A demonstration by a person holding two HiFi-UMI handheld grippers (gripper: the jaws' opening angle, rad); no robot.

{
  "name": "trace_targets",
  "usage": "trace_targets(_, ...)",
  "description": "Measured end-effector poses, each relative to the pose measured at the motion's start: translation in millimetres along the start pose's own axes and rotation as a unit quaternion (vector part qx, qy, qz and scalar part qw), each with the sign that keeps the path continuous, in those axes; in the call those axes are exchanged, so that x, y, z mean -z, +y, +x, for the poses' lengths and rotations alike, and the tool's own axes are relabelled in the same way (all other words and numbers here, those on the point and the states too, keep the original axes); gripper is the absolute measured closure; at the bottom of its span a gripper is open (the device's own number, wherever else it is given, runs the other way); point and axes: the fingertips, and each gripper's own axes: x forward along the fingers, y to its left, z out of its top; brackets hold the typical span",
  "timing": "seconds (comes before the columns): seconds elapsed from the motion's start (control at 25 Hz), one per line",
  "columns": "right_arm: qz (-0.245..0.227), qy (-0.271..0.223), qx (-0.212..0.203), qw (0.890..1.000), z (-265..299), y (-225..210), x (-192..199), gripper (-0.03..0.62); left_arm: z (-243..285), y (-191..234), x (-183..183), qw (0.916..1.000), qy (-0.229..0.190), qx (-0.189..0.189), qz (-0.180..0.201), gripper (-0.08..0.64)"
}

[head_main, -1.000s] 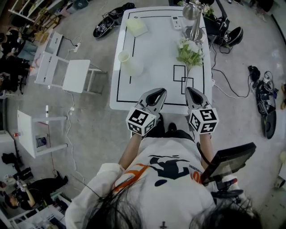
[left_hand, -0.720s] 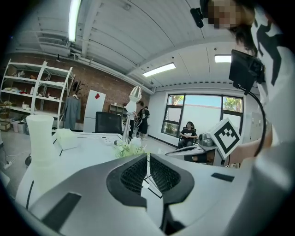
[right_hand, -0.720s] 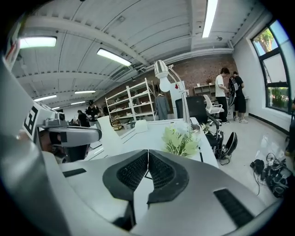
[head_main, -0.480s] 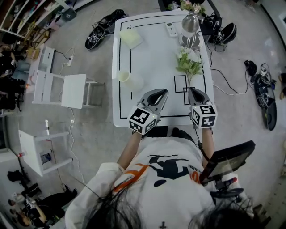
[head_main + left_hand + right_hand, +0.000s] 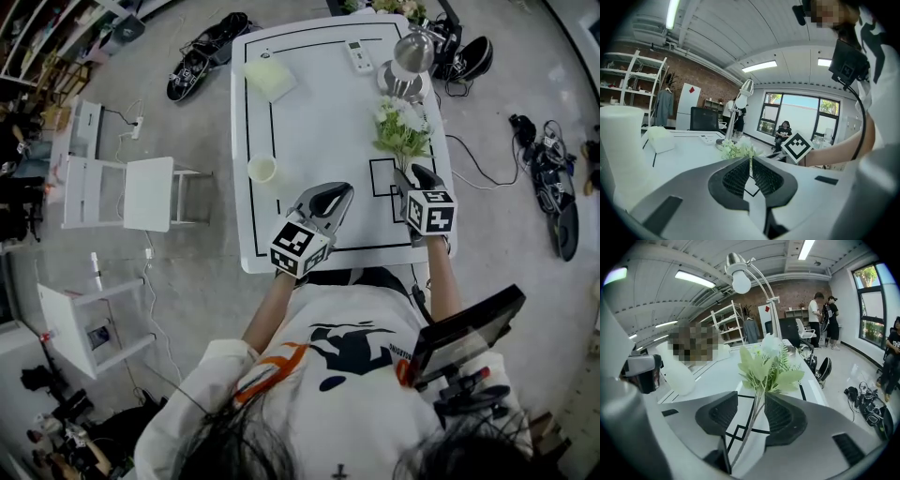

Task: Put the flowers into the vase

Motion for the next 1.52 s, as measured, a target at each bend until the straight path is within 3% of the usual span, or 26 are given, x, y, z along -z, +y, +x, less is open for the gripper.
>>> trace_targets(0.36,0.061,0.047,0.065,0.995,33.8,-25.1,-0.5,0.400,-9.7,10.2,15.5,0.9999,0.013,0.003,-0.008,0.551)
trace_targets(0.52,0.058,0.063,0.086,0.993,43.6,-29.9,-3.4,0.404,-17.3,15.3,18.9,0.9998,0.014,-0.002,-0.011,0.551)
trace_targets(0.64,0.042,0.067,0.099,0.992,43.1,-30.4,-1.0,0.474,-25.7,17.4,22.7,0.9998,0.015,-0.003,-0.014,0.551)
trace_targets(1.08,0.047,0.044,0.082,0.995,30.9,-22.8,-8.6,0.546,-37.3,35.7,21.1,0.9998,0.009,-0.018,-0.009,0.551)
trace_targets(1.52,0.045,0.005,-0.005,0.999,14.7,40.3,-19.9,0.560,-64.9,59.9,25.5,0.9977,-0.004,-0.063,-0.027,0.551)
